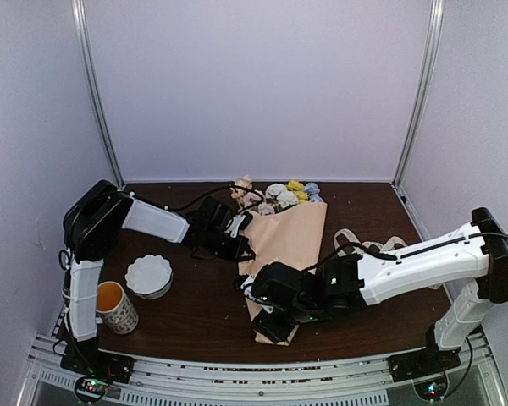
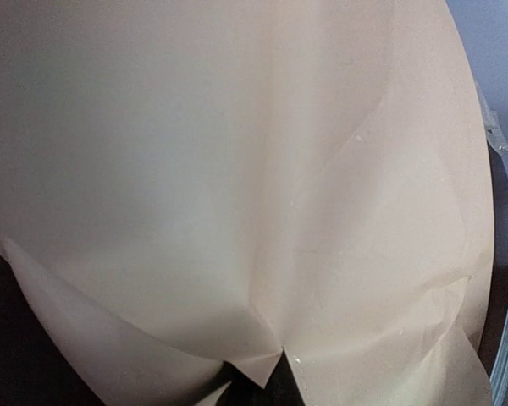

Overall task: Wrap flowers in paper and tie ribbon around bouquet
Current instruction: Adjust the folded wrapping paper at the center of the board.

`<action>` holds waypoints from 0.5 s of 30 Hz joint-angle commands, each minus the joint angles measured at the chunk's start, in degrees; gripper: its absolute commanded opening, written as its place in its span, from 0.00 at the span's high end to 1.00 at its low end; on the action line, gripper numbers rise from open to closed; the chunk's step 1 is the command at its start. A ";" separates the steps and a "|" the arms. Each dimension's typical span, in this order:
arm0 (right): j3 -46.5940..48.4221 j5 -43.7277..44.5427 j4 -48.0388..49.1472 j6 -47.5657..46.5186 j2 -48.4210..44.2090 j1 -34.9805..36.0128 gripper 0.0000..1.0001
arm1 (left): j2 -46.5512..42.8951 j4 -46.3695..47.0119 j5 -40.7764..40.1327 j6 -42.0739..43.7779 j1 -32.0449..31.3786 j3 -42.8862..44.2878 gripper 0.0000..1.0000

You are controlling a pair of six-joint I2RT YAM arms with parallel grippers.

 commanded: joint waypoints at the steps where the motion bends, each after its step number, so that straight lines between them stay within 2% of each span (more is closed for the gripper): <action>1: 6.01 12.38 -15.41 3.87 6.00 2.06 0.37 | 2.25 -0.92 -0.55 0.03 0.29 -1.67 1.00; 6: 7.69 14.41 -18.02 5.86 5.94 3.39 0.38 | 1.96 -0.73 -0.82 0.67 0.29 -2.24 1.00; 8: 6.40 14.55 -17.16 7.18 5.60 3.51 0.43 | 1.79 -0.65 -0.95 0.75 0.29 -2.46 1.00; 9: 5.76 14.67 -16.84 7.85 5.54 3.46 0.53 | 1.72 -0.56 -1.00 0.77 0.29 -2.58 1.00; 11: 5.28 14.35 -16.36 8.36 5.72 3.51 0.79 | 1.54 -0.56 -1.40 0.84 0.29 -2.84 1.00; 13: 5.41 13.29 -16.18 7.74 5.90 3.64 0.99 | 1.66 -0.74 -1.82 0.98 0.29 -2.75 1.00; 15: 5.68 12.40 -16.00 6.45 6.01 4.16 1.00 | 1.97 -1.00 -1.86 1.33 0.29 -2.34 1.00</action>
